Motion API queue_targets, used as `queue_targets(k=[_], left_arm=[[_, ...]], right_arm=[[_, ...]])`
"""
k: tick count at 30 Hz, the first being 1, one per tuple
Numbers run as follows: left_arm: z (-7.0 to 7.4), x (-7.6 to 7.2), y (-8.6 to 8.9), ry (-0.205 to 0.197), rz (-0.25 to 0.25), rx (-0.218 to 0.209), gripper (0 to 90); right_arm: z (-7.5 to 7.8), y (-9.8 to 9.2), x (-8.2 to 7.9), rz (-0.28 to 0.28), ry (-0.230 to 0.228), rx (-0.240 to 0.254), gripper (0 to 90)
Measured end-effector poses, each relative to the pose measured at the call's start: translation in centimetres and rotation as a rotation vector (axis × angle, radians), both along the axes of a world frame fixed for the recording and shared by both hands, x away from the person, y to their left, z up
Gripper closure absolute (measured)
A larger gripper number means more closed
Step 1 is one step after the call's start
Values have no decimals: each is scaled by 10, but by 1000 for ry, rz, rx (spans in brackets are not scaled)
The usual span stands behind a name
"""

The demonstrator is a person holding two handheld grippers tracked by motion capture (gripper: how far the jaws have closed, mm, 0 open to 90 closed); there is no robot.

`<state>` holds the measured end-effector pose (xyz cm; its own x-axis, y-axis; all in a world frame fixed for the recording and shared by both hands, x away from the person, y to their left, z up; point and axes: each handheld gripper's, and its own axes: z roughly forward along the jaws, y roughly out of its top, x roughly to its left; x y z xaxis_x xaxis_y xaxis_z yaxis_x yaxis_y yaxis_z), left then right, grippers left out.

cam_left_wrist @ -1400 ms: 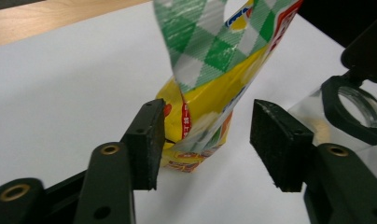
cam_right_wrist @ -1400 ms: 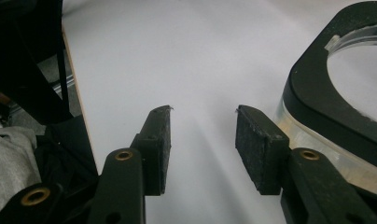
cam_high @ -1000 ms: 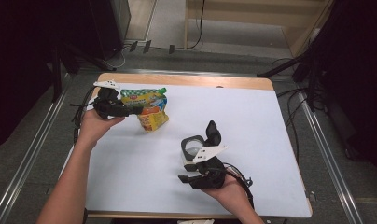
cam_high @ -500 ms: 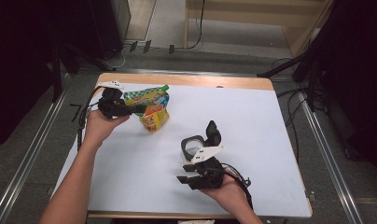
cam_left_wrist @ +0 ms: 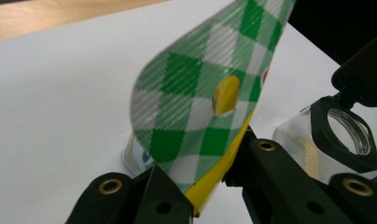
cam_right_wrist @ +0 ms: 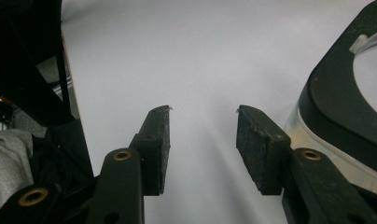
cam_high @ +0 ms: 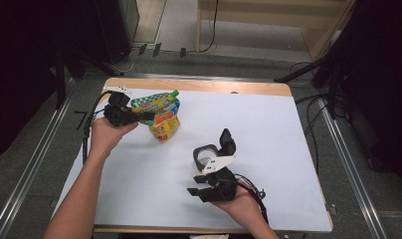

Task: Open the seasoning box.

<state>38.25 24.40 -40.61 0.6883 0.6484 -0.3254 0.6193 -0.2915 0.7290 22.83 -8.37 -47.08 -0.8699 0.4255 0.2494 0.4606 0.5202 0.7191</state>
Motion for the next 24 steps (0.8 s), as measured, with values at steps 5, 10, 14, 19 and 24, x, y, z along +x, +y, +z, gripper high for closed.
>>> queue_targets(k=[5, 10, 14, 19, 24], left_arm=[[-6, 3, -2, -7, -1, -22, 822], [-7, 3, -4, -30, 3, -22, 839], [-5, 2, -5, -8, -6, -23, 900], [4, -1, -6, -27, 16, -43, 900], [20, -7, -8, 11, -1, -27, 900]], right_arm=[[0, 0, 1, 2, -1, 1, 558], [-1, 1, 0, 7, 1, 1, 566], [0, 1, 1, 6, -1, 4, 568], [1, 3, -1, 7, -8, 11, 570], [2, 7, -1, 6, -18, 25, 563]])
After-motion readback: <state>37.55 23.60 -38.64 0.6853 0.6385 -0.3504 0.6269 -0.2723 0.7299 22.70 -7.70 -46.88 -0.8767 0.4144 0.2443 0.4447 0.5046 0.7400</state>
